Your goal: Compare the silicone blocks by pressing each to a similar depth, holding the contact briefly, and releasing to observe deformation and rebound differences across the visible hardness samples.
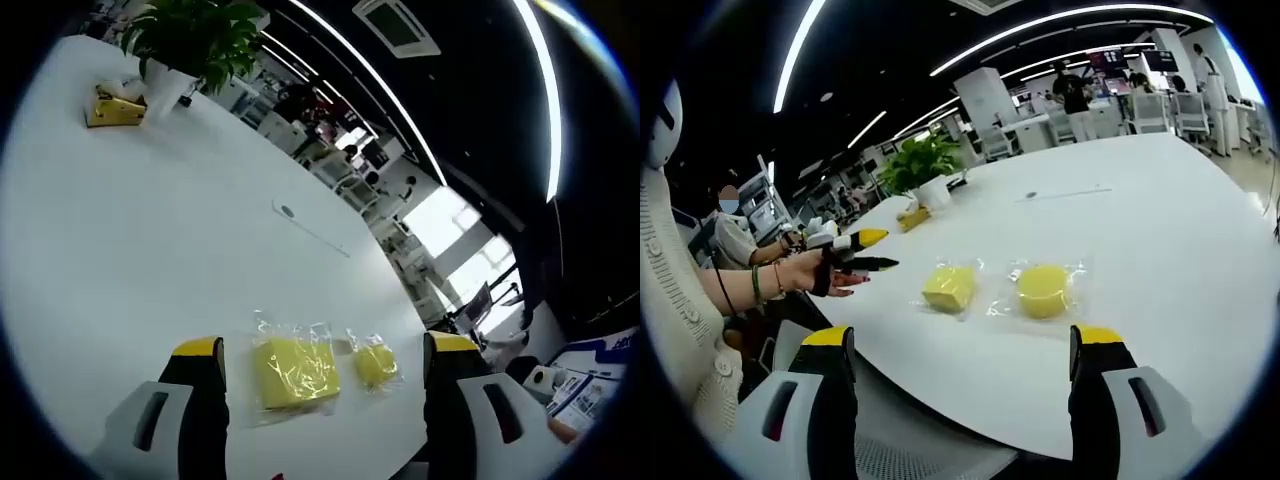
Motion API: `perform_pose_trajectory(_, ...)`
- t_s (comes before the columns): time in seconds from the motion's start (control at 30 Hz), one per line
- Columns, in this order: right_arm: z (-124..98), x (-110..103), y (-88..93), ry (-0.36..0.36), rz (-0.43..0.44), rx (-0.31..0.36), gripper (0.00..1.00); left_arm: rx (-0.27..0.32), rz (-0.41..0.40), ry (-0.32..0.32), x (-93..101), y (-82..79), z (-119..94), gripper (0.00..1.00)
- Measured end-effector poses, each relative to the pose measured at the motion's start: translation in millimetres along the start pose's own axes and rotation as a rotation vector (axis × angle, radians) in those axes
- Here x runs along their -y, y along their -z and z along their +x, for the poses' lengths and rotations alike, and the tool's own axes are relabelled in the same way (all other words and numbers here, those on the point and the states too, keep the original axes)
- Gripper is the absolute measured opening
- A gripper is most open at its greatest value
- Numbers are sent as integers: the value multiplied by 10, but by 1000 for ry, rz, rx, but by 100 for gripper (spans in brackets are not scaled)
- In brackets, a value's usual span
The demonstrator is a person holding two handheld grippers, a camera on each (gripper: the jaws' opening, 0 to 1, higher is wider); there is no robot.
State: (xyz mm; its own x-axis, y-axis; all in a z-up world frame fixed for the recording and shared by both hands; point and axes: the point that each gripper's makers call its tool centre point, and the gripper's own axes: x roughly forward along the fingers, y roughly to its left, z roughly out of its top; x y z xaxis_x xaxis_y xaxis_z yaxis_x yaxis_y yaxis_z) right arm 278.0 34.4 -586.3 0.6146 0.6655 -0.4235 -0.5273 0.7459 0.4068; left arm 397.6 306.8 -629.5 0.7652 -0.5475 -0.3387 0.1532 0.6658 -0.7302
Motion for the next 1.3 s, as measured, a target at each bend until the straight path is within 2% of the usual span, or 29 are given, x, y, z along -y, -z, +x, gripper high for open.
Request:
perform_pose_trajectory(0.3, 11, 76, -26, 41, -4, -31, 83, -69, -33, 2, -186, 117, 343, 78)
perform_pose_trajectory(0.43, 38, 92, -24, 51, -2, -45, 84, -79, -124, 27, -251, 131, 478, 73)
perform_pose_trajectory(0.67, 85, 103, 27, 65, 5, -82, 84, -99, -210, 55, -399, 209, 694, 65)
perform_pose_trajectory(0.8, 98, 104, 41, 75, -3, -102, 83, -88, -305, 99, -452, 258, 770, 53)
perform_pose_trajectory(0.93, 92, 143, 41, 92, 1, -112, 83, -68, -366, 132, -534, 264, 851, 45)
perform_pose_trajectory(1.0, 92, 156, 37, 97, 0, -115, 83, -72, -366, 133, -634, 276, 903, 39)
perform_pose_trajectory(1.13, 100, 173, 45, 107, 2, -123, 83, -117, -342, 142, -741, 369, 991, 23)
perform_pose_trajectory(1.17, 104, 173, 51, 107, 2, -125, 83, -109, -334, 140, -771, 361, 1007, 19)
perform_pose_trajectory(1.23, 105, 160, 79, 101, -2, -138, 82, -94, -368, 146, -804, 328, 1030, 17)
perform_pose_trajectory(1.3, 97, 160, 106, 102, -10, -152, 82, -89, -349, 138, -832, 331, 1034, 14)
